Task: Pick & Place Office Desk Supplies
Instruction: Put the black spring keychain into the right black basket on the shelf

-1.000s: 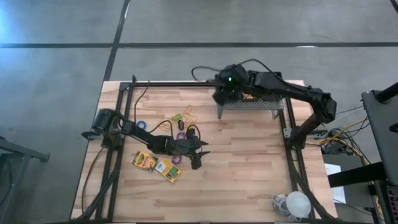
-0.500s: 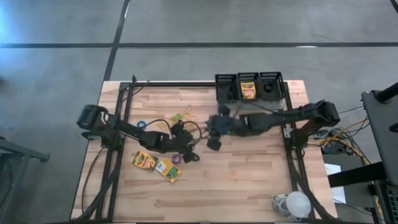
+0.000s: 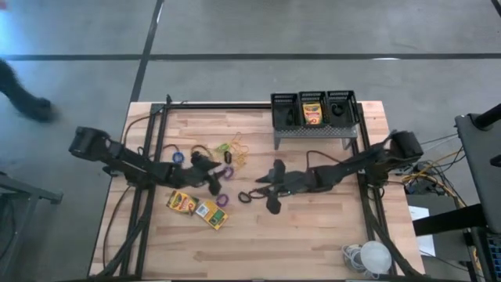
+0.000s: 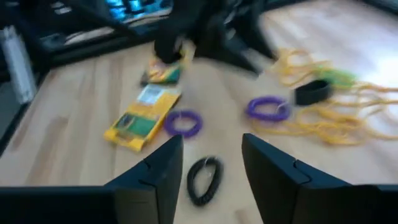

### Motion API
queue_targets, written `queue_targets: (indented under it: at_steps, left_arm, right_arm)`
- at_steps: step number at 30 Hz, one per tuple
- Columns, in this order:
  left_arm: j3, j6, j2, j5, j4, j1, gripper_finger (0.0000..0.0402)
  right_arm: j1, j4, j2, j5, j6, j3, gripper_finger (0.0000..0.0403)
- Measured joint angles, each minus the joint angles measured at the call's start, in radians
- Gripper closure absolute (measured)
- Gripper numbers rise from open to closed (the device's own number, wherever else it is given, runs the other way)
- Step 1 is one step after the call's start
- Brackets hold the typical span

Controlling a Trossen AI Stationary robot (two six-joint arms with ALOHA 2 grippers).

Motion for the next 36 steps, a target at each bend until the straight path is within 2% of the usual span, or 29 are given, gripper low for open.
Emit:
queue_targets:
  at_steps: [3,6,14,17,25,36]
  left_arm:
    - [-0.104,0.005,-0.020,0.000,0.211,0.000,0.0207]
    - [-0.164,0.023,-0.022,0.001,0.331,-0.001,0.0207]
    - [-0.168,0.030,-0.019,0.004,0.347,-0.002,0.0207]
    - [-0.166,0.032,-0.019,0.004,0.342,-0.002,0.0207]
    - [-0.163,0.033,-0.014,0.004,0.340,-0.002,0.0207]
    - [-0.163,0.029,-0.014,0.004,0.342,-0.002,0.0207]
  right_arm:
    - [-0.002,0.134,0.073,-0.047,-0.037,-0.038,0.0222]
    - [-0.002,0.201,0.156,-0.060,-0.094,-0.040,0.0210]
    - [-0.002,0.227,0.365,-0.148,-0.162,0.101,0.0215]
    - [-0.002,0.159,0.407,-0.144,-0.179,0.168,0.0223]
    - [-0.002,-0.176,0.429,-0.104,-0.214,0.310,0.0260]
    - [0.032,-0.411,0.407,-0.110,-0.206,0.380,0.0368]
